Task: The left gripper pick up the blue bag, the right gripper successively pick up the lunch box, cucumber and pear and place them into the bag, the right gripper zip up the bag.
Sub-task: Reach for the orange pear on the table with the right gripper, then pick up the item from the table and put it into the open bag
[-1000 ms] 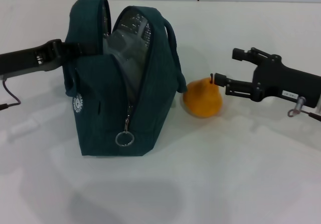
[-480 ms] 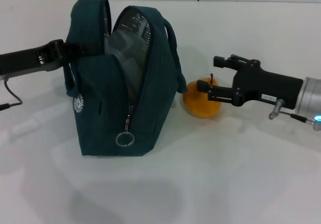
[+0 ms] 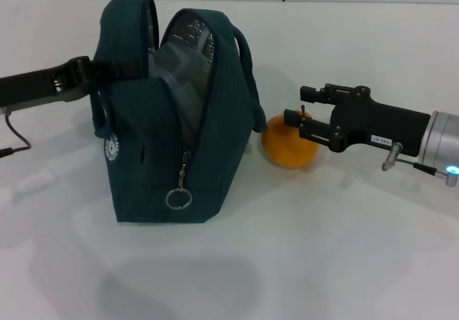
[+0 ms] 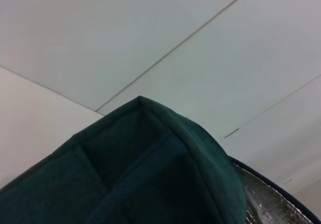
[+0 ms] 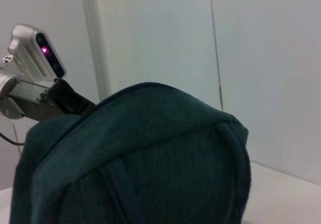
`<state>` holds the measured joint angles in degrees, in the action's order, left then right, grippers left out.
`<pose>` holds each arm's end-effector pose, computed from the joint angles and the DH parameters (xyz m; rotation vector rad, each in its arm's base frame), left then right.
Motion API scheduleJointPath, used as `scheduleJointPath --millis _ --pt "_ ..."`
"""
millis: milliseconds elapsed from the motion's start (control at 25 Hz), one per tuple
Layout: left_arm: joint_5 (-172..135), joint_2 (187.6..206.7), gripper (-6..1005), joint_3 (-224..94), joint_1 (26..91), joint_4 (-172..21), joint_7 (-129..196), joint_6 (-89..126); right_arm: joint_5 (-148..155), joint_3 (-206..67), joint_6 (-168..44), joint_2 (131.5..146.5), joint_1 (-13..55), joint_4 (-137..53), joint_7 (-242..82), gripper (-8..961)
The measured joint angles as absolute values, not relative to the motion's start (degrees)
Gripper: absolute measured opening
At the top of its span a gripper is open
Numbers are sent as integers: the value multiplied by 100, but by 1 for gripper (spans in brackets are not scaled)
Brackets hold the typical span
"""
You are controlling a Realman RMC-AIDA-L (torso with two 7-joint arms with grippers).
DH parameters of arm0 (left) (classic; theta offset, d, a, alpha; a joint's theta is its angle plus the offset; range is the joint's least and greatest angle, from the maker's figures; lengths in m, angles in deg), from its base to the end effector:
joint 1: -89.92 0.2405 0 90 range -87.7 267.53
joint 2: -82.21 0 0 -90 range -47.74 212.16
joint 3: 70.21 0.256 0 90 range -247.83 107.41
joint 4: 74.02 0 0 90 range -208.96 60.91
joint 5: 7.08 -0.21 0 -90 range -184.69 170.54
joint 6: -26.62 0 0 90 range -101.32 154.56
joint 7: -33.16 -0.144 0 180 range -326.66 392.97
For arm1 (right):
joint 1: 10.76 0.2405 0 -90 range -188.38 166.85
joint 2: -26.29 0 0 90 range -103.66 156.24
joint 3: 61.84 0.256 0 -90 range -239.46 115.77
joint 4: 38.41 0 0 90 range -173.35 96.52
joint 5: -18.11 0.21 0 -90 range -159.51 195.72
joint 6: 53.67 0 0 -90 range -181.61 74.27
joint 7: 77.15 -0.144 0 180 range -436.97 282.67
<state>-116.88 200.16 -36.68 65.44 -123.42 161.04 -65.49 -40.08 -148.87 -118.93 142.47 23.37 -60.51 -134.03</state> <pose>-0.2797 0.3264 0.0658 -2.2319 -1.6092 -0.9874 0.2235 0.3582 -0.0634 -2.5890 0.4025 0.8042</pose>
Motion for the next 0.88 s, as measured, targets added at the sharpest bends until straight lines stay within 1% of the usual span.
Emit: scheduleJointPath --millis 160,600,840,880 --pt "-11677 20015 33 -3671 6527 -12342 16104 -6549 -3961 -14935 -11820 14247 2346 -6052 -13363 543" --pt "-11643 20014 33 -3673 6514 -12342 16111 -6540 -3913 -15016 -11808 14247 2345 -6125 -13161 111" --pt "-11627 20003 33 -3673 6513 -12342 16133 -6547 -3717 -14975 -11853 14232 2268 -6224 -13157 29" --pt "-11622 19998 33 -3673 6513 -12342 16137 -6557 -3649 -14957 -11880 14220 2212 -6314 -13164 29"
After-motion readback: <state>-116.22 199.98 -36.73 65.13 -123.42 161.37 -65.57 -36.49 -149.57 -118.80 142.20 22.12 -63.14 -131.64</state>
